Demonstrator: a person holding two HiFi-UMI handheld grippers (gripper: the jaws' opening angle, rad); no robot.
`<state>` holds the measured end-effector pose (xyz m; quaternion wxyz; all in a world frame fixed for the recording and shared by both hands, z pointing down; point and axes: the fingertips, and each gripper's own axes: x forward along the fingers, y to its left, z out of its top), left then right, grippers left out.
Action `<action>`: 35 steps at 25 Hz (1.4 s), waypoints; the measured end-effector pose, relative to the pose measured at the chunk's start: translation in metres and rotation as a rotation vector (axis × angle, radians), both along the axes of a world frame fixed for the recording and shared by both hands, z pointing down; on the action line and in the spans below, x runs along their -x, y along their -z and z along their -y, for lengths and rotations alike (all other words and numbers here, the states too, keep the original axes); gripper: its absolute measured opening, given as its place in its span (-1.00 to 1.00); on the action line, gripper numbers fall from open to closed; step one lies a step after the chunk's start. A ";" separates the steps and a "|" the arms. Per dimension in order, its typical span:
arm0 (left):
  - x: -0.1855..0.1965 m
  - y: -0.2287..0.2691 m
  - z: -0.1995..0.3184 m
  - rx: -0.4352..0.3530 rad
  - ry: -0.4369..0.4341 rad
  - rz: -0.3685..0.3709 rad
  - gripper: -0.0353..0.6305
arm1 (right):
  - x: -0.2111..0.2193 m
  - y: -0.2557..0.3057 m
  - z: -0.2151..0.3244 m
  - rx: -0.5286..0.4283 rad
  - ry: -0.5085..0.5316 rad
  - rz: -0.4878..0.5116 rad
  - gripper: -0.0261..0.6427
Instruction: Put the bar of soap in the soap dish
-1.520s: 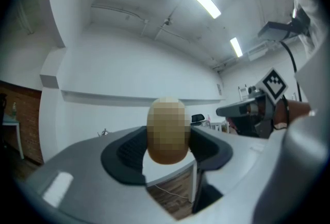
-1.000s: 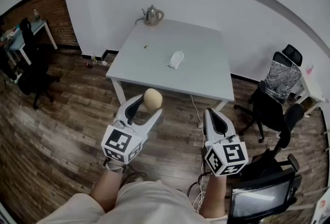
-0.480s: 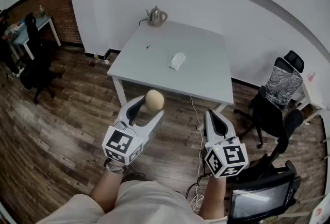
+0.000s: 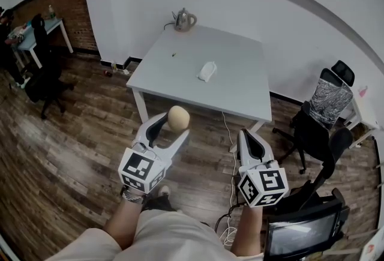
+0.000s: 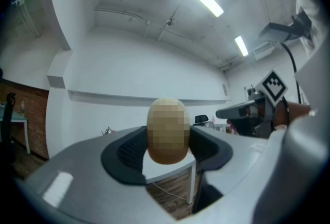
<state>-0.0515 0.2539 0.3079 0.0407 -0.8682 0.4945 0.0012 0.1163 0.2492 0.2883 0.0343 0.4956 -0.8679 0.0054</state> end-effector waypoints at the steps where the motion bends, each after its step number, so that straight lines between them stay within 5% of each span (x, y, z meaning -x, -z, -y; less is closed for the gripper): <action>1: 0.001 0.000 0.000 0.001 0.001 -0.001 -0.09 | 0.001 0.000 0.000 0.002 0.001 0.000 -0.91; 35: 0.003 -0.005 0.068 0.018 -0.041 -0.004 -0.09 | 0.006 -0.011 0.061 0.032 -0.032 0.008 -0.91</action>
